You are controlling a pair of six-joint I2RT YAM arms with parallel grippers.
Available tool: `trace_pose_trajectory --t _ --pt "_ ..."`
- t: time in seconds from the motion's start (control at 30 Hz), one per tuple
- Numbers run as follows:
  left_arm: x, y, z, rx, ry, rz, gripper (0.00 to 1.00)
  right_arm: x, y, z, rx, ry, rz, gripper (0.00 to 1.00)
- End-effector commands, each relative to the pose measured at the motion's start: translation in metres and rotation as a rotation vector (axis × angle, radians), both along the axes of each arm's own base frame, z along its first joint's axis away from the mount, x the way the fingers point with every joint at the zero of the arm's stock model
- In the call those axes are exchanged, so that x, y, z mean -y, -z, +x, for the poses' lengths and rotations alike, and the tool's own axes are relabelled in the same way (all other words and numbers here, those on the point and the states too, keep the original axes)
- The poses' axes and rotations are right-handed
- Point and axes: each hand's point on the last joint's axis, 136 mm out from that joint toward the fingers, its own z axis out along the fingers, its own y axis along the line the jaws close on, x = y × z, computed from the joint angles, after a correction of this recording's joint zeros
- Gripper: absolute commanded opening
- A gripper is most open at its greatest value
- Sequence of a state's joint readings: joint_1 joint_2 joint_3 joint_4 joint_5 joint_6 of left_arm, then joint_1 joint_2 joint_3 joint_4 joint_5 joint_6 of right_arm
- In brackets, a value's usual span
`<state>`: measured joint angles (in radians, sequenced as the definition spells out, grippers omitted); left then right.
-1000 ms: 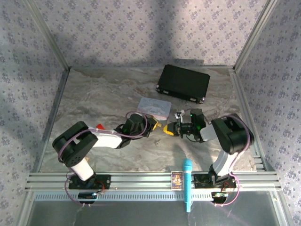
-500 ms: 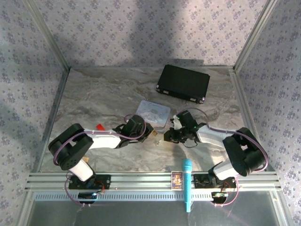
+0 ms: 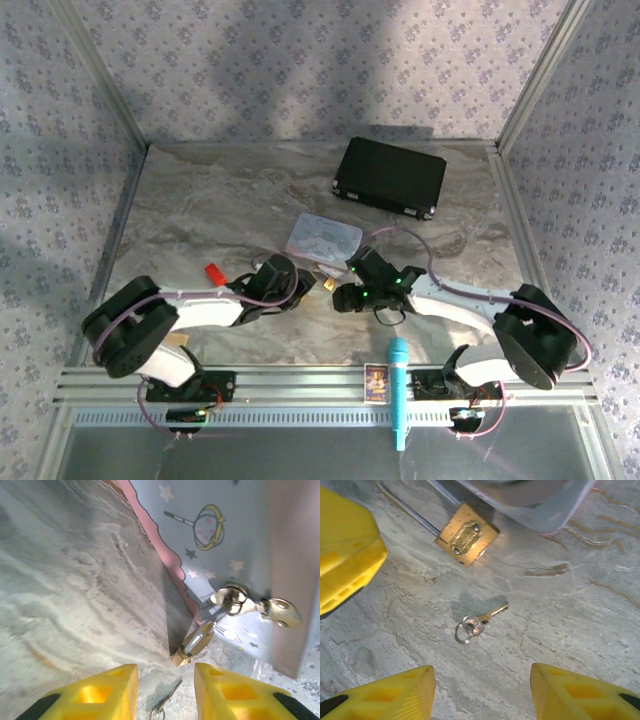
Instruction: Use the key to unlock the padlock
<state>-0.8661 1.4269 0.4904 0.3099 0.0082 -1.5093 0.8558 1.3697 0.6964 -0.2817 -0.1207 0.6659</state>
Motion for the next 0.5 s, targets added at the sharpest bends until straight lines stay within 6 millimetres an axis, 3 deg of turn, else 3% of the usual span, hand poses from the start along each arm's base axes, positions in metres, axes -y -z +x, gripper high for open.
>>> trace_pose_trajectory --t 0.0,0.23,0.47 --pt "-0.021 -0.007 -0.007 0.031 -0.026 0.066 0.35 0.0 -0.001 0.008 0.051 0.056 -0.113 0.55" --pt "-0.059 -0.031 -0.019 0.099 -0.077 0.103 0.35 -0.02 0.012 0.018 0.058 0.059 -0.206 0.55" --pt "-0.083 -0.039 -0.028 0.13 -0.124 0.113 0.36 -0.021 0.024 0.02 0.08 0.053 -0.382 0.48"
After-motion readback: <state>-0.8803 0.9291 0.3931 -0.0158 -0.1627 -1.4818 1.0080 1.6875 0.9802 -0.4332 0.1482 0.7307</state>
